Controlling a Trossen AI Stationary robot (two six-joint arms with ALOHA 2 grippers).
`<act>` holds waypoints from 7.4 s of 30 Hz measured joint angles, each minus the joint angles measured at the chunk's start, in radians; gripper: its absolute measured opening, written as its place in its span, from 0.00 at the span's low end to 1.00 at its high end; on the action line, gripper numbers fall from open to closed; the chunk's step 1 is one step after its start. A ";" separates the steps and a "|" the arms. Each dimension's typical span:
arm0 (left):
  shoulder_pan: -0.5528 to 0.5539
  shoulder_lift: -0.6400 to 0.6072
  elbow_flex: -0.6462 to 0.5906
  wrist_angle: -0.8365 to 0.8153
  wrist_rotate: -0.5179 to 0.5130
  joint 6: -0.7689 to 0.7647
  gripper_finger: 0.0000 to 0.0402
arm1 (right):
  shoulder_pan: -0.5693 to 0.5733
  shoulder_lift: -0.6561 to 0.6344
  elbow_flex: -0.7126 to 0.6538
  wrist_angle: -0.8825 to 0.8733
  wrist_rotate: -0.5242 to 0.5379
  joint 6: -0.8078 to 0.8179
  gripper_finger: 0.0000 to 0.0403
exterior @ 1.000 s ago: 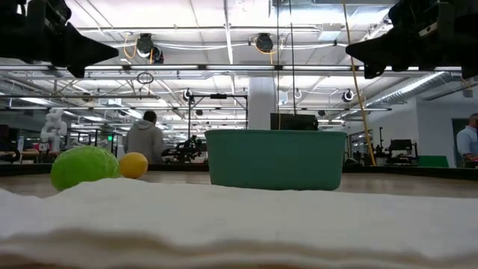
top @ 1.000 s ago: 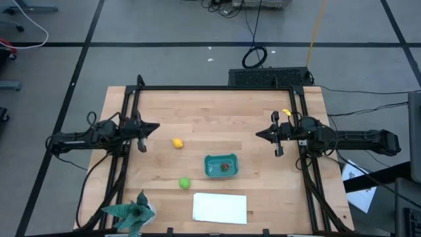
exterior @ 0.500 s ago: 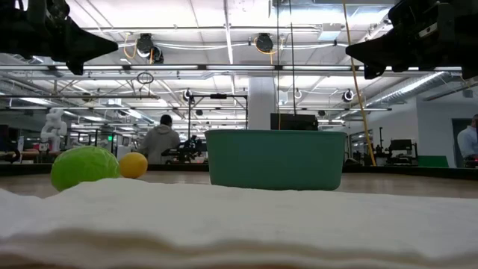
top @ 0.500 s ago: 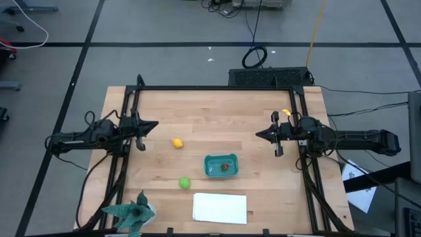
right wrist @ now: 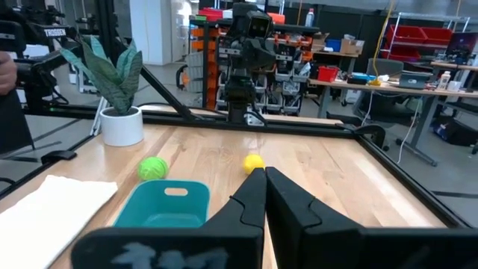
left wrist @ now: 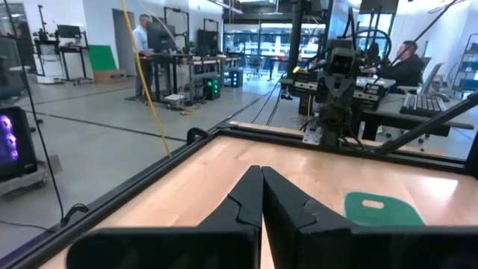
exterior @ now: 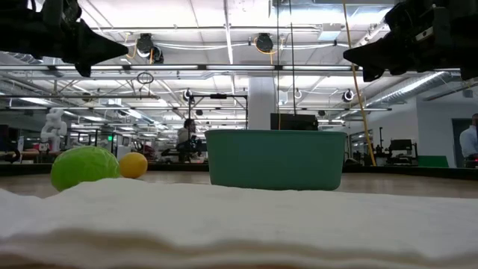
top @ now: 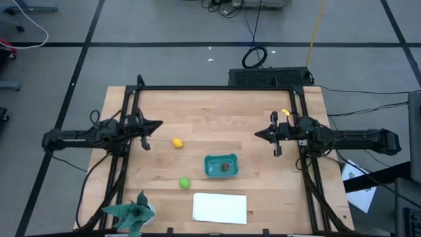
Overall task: Pick and placing Produce into tupperware
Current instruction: Put the lemon into the green bin
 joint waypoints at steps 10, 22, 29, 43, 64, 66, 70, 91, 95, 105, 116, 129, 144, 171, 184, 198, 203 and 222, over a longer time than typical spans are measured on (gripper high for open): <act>0.060 0.130 0.107 -0.019 0.001 -0.015 0.01 | 0.000 0.010 0.000 0.009 0.001 -0.002 0.00; 0.167 0.236 0.164 -0.038 0.087 0.007 0.01 | 0.000 0.010 0.000 0.009 0.001 -0.002 0.00; 0.263 0.258 0.164 -0.001 0.212 0.000 0.01 | 0.000 0.010 0.000 0.009 0.001 -0.002 0.00; 0.376 0.348 0.164 0.022 0.387 -0.038 0.02 | 0.000 0.010 0.000 0.008 0.001 -0.002 0.00; 0.424 0.506 0.275 -0.007 0.483 -0.012 0.26 | 0.000 0.012 0.000 -0.003 0.001 -0.002 0.00; 0.424 0.526 0.292 -0.006 0.483 -0.008 0.26 | 0.000 0.012 0.000 -0.003 0.001 -0.002 0.00; 0.424 0.567 0.334 -0.008 0.483 0.005 0.26 | 0.000 0.012 0.000 -0.003 0.001 -0.002 0.00; 0.420 0.840 0.642 -0.464 0.588 0.233 0.26 | 0.000 0.012 0.000 -0.013 0.001 -0.002 0.00; 0.405 0.876 0.665 -0.531 0.582 0.302 0.26 | 0.000 0.012 0.000 -0.014 0.001 -0.005 0.00; 0.385 0.955 0.825 -0.737 0.491 0.326 0.26 | 0.000 0.012 0.000 -0.015 0.001 -0.006 0.00; 0.381 1.054 1.021 -1.012 0.469 0.369 0.26 | 0.000 0.012 0.000 -0.015 0.001 -0.006 0.00; 0.323 1.218 1.081 -1.171 0.413 0.370 0.26 | -0.001 0.013 0.000 -0.022 0.001 -0.005 0.00; 0.260 1.259 1.081 -1.147 0.340 0.509 0.26 | -0.001 0.022 0.000 -0.022 0.002 -0.009 0.00; 0.206 1.261 1.081 -1.129 0.317 0.503 0.85 | -0.001 0.023 0.000 -0.022 0.002 -0.006 0.00; 0.175 1.261 1.044 -1.101 0.342 0.450 0.86 | -0.001 0.023 0.000 -0.022 0.001 -0.006 0.00; 0.175 1.261 0.908 -0.990 0.374 0.410 0.86 | -0.001 0.023 0.000 -0.022 0.002 -0.005 0.00; 0.174 1.261 0.874 -0.965 0.379 0.363 0.86 | -0.001 0.023 0.000 -0.022 0.002 -0.005 0.00; 0.103 1.270 0.793 -0.865 0.361 0.446 0.86 | -0.001 0.023 0.000 -0.022 0.002 -0.005 0.00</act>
